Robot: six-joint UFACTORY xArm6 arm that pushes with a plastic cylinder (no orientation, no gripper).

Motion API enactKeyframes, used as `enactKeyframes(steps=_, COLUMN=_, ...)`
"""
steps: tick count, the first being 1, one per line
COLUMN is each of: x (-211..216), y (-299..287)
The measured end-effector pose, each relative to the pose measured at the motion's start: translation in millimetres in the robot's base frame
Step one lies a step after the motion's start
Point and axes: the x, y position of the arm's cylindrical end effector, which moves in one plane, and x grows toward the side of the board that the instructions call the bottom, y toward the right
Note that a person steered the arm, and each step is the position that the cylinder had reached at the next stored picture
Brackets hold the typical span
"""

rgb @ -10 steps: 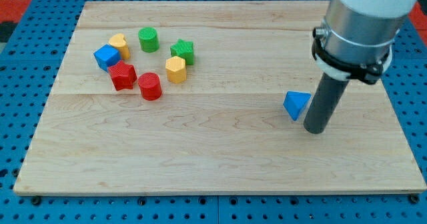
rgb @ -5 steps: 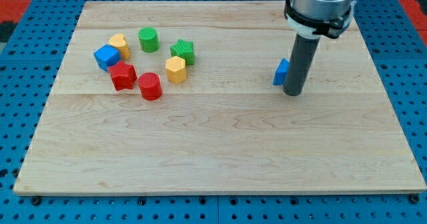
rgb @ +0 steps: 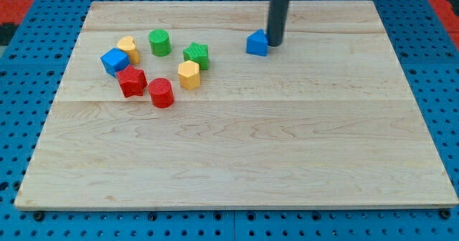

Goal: Move the blue triangle in between green blocks

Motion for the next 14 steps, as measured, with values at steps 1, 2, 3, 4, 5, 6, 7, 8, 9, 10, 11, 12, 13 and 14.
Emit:
enactKeyframes(steps=1, x=-17.8, y=-43.0)
enactKeyframes(steps=2, x=-15.5, y=-39.2)
enactKeyframes(steps=3, x=-8.1, y=27.1)
enactKeyframes(steps=4, x=3.0, y=32.7)
enactKeyframes(steps=5, x=4.5, y=-14.0)
enactKeyframes(steps=6, x=4.8, y=-58.7)
enactKeyframes(steps=7, x=18.4, y=-42.5)
enactKeyframes(steps=8, x=40.8, y=-39.0)
enactKeyframes(steps=9, x=25.0, y=-74.5)
enactKeyframes(steps=10, x=7.9, y=-87.4)
enactKeyframes(steps=11, x=-0.4, y=-102.0)
enactKeyframes(steps=12, x=-31.8, y=-90.1)
enactKeyframes(steps=13, x=-33.7, y=-122.2)
enactKeyframes(steps=14, x=-14.5, y=-143.5)
